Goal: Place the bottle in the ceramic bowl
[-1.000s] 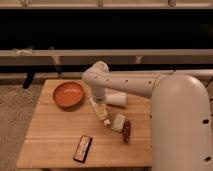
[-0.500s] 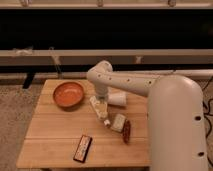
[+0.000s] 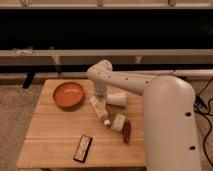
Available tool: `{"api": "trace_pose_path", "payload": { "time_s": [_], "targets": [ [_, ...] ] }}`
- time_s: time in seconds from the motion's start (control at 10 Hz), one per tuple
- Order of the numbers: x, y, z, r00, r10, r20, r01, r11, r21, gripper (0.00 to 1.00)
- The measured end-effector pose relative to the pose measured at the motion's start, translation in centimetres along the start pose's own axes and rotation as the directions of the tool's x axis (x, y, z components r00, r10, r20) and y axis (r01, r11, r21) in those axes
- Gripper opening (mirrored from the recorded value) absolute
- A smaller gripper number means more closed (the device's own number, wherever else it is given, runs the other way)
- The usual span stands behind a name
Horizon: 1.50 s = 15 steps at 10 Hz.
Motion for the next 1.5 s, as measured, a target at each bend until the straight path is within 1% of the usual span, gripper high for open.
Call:
{"api": "trace_pose_path", "payload": {
  "time_s": [0.2, 0.4, 0.5, 0.7, 0.9, 1.0, 1.1, 1.2, 1.3, 1.5],
  "targets": [
    [-2.1, -0.4, 0.6, 1.0, -0.016, 0.02, 0.017, 1.0, -0.017, 0.8],
    [-2.5, -0.6, 1.2, 0.999, -0.013, 0.029, 0.014, 0.999, -0.029, 0.8],
    [-3.1, -0.6, 1.4, 0.999, -0.017, 0.034, 0.019, 0.999, -0.037, 0.8],
    [-3.8, -0.4, 1.9, 0.999, -0.023, 0.032, 0.025, 0.998, -0.051, 0.8],
    [-4.5, 0.0, 2.5, 0.999, -0.03, 0.017, 0.031, 0.997, -0.064, 0.68],
    [-4.9, 0.2, 2.6, 0.999, -0.034, 0.006, 0.035, 0.997, -0.066, 0.59],
    [-5.1, 0.5, 2.7, 0.999, -0.035, -0.011, 0.035, 0.997, -0.067, 0.46],
    [-5.3, 0.7, 2.7, 0.999, -0.036, -0.025, 0.034, 0.997, -0.067, 0.37],
    [-5.4, 0.8, 2.7, 0.999, -0.037, -0.037, 0.034, 0.997, -0.067, 0.29],
    [-5.5, 1.0, 2.2, 0.997, -0.045, -0.061, 0.042, 0.998, -0.055, 0.07]
  ]
}}
